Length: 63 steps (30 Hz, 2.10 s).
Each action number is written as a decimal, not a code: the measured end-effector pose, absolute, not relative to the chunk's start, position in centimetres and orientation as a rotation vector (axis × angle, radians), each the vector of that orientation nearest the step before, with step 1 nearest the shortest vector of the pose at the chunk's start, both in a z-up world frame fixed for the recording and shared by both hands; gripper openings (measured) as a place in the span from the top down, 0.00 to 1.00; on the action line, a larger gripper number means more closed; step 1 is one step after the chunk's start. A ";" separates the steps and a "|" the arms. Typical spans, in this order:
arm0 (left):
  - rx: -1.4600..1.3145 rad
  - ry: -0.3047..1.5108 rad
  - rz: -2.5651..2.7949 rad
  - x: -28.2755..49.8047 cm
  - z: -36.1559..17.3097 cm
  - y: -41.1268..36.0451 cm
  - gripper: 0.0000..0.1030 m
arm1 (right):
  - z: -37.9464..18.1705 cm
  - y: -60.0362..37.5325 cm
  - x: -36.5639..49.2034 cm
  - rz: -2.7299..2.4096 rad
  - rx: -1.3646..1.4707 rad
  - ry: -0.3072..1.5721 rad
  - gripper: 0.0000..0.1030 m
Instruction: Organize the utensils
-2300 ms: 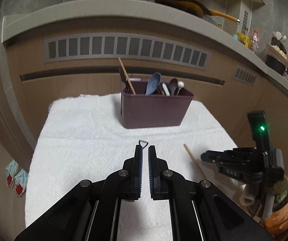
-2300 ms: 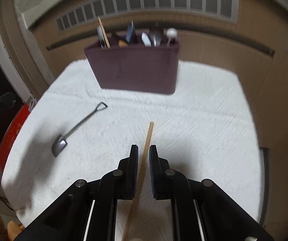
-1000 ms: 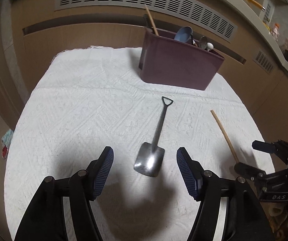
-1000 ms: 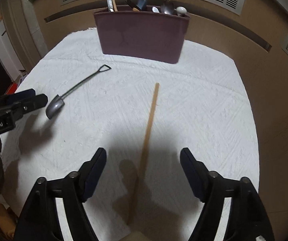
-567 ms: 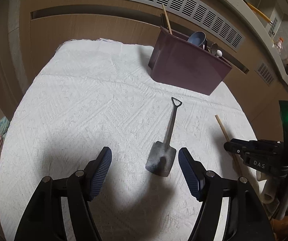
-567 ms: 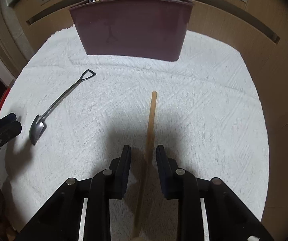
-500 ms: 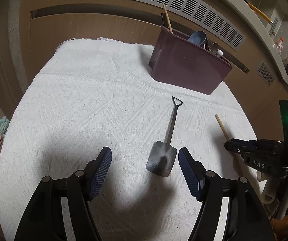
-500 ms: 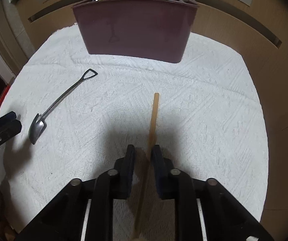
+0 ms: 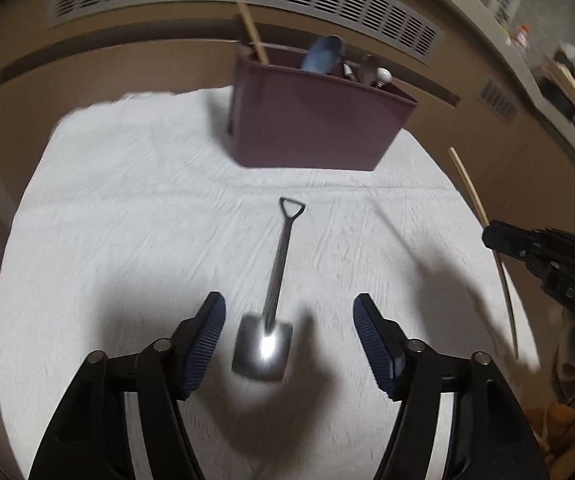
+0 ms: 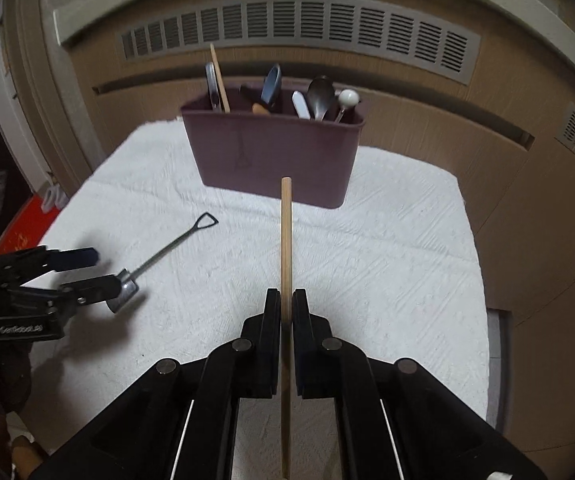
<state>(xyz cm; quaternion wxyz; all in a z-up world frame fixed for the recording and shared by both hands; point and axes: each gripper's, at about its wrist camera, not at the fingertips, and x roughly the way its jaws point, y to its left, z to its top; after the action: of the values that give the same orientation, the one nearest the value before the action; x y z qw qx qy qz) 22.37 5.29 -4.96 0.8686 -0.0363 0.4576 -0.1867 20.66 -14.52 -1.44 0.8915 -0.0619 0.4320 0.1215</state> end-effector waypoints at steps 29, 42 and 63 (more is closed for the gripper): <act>0.283 1.285 -0.351 32.4 -7.4 -1.6 0.95 | -3.8 -17.5 19.8 0.368 0.006 0.890 0.94; -0.078 0.673 -0.304 20.6 3.1 3.3 0.95 | -0.2 -17.4 17.7 0.344 -0.024 0.787 0.94; -0.149 0.131 -0.300 30.1 16.5 3.5 0.94 | 17.4 -15.7 28.0 0.368 0.030 0.167 0.94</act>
<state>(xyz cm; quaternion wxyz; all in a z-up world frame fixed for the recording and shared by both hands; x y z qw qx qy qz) 30.07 3.52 16.50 0.9839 -0.0743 0.0650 -0.1490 28.05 -15.69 17.44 0.9796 0.0149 0.0827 0.1825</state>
